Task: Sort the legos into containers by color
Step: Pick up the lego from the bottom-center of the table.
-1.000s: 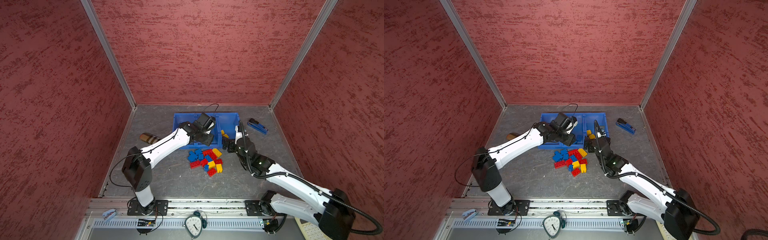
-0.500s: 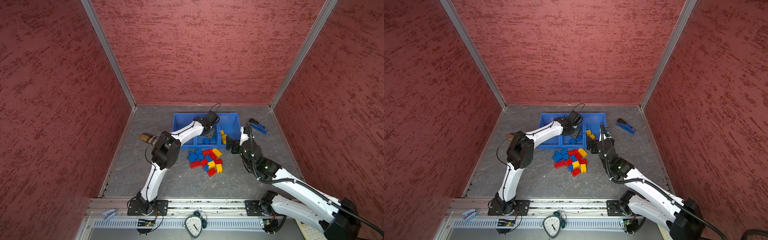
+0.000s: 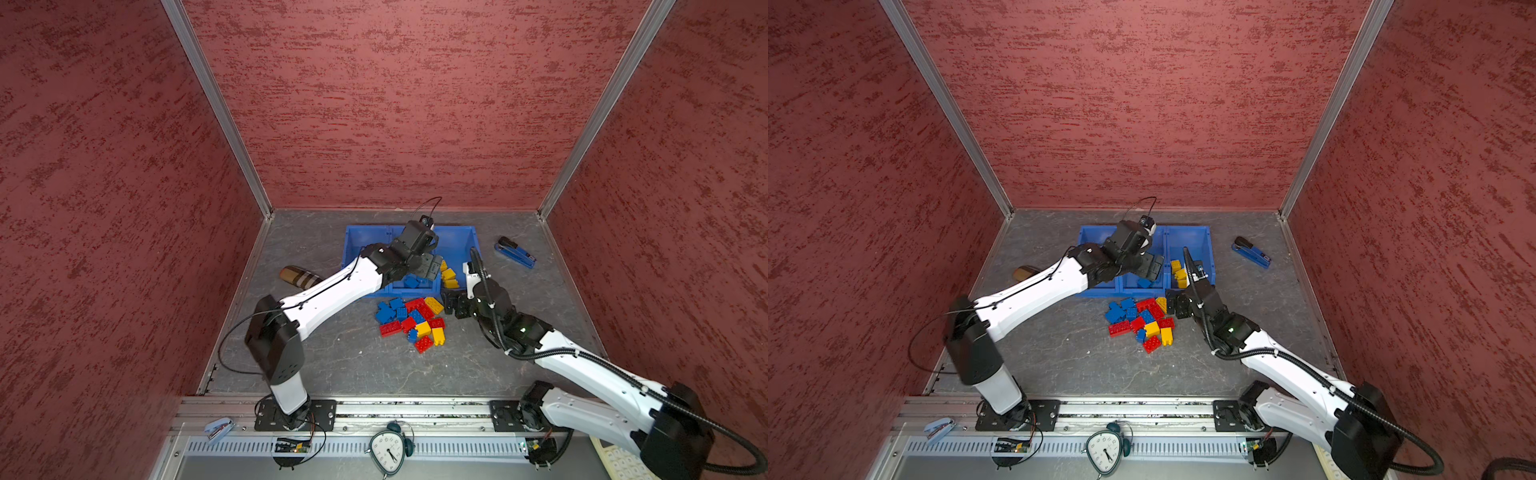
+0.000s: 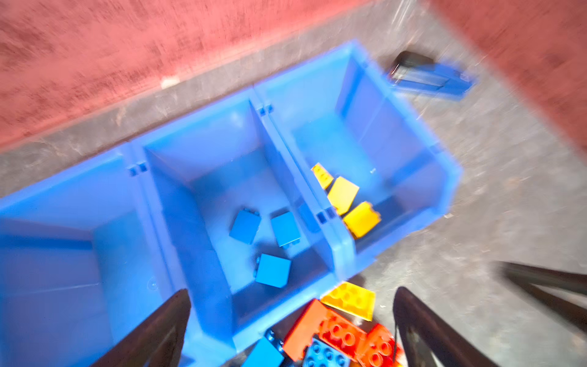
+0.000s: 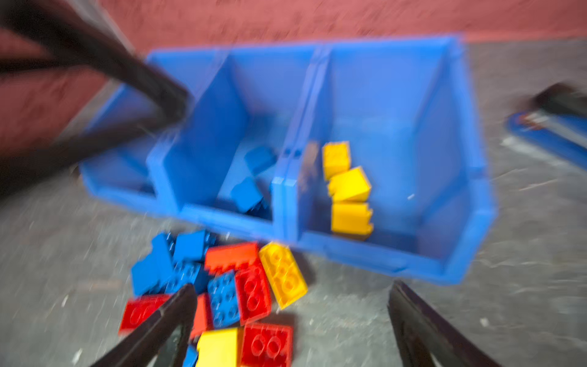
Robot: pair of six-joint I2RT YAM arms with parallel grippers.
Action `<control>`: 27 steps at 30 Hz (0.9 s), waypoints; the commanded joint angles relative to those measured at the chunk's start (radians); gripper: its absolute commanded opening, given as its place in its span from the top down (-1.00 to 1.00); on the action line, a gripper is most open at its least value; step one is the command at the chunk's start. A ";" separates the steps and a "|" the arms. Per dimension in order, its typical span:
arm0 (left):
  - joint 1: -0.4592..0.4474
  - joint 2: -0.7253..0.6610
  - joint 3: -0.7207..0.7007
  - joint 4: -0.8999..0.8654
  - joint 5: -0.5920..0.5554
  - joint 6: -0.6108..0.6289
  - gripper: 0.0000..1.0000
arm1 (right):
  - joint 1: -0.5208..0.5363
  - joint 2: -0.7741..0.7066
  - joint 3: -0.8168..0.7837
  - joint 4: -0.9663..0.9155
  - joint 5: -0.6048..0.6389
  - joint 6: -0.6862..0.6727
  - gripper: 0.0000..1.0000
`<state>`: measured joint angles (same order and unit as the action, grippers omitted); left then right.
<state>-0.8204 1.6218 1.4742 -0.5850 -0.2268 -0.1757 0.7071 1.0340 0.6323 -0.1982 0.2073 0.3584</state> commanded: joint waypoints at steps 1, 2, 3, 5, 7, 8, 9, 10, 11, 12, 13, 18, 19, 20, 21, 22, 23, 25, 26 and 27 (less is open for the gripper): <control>0.008 -0.134 -0.201 0.106 0.044 -0.094 -0.99 | 0.001 0.020 -0.008 -0.129 -0.132 0.014 -0.87; 0.008 -0.179 -0.258 0.129 0.089 -0.105 -0.99 | 0.003 0.020 -0.008 -0.147 -0.111 0.031 -0.87; -0.001 -0.224 -0.319 0.143 0.120 -0.118 -0.99 | 0.002 0.015 -0.015 -0.156 -0.082 0.053 -0.88; -0.032 -0.286 -0.406 0.124 0.131 -0.144 -0.99 | 0.001 -0.001 -0.035 -0.152 -0.071 0.072 -0.87; -0.066 -0.330 -0.469 0.066 0.080 -0.190 -0.99 | 0.003 -0.005 -0.055 -0.170 -0.087 0.089 -0.84; -0.074 -0.346 -0.489 0.037 0.047 -0.220 -0.99 | 0.003 0.000 -0.062 -0.188 -0.106 0.095 -0.81; -0.075 -0.363 -0.509 0.005 0.011 -0.256 -0.99 | 0.003 0.008 -0.068 -0.214 -0.142 0.099 -0.81; -0.073 -0.380 -0.527 -0.022 -0.034 -0.293 -0.99 | 0.003 0.020 -0.071 -0.242 -0.178 0.113 -0.79; -0.072 -0.395 -0.541 -0.041 -0.083 -0.327 -0.99 | 0.005 0.032 -0.072 -0.259 -0.213 0.123 -0.77; -0.072 -0.415 -0.557 -0.056 -0.144 -0.366 -0.99 | 0.007 0.046 -0.073 -0.269 -0.257 0.134 -0.74; -0.072 -0.440 -0.576 -0.057 -0.200 -0.402 -0.99 | 0.013 0.063 -0.075 -0.270 -0.287 0.143 -0.69; -0.059 -0.549 -0.673 0.079 -0.256 -0.442 -0.99 | 0.044 0.120 -0.079 -0.243 -0.266 0.204 -0.59; -0.059 -0.559 -0.682 0.097 -0.258 -0.444 -0.99 | 0.049 0.123 -0.081 -0.223 -0.279 0.206 -0.58; -0.056 -0.566 -0.692 0.111 -0.259 -0.446 -0.99 | 0.056 0.123 -0.082 -0.192 -0.299 0.202 -0.57; -0.055 -0.567 -0.696 0.118 -0.262 -0.448 -0.99 | 0.062 0.125 -0.082 -0.159 -0.322 0.194 -0.55; -0.053 -0.565 -0.697 0.120 -0.266 -0.450 -0.99 | 0.068 0.128 -0.082 -0.138 -0.333 0.188 -0.54; -0.050 -0.560 -0.697 0.120 -0.267 -0.452 -0.99 | 0.076 0.134 -0.081 -0.122 -0.332 0.183 -0.52; -0.045 -0.546 -0.693 0.118 -0.266 -0.452 -0.99 | 0.084 0.158 -0.071 -0.118 -0.300 0.178 -0.48; -0.045 -0.536 -0.689 0.116 -0.266 -0.451 -0.99 | 0.087 0.177 -0.063 -0.130 -0.269 0.183 -0.44; -0.045 -0.529 -0.685 0.112 -0.266 -0.450 -0.99 | 0.089 0.200 -0.050 -0.149 -0.239 0.185 -0.38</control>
<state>-0.8703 1.0779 0.7834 -0.4976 -0.4679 -0.6098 0.7849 1.1965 0.5591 -0.3637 -0.0792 0.5278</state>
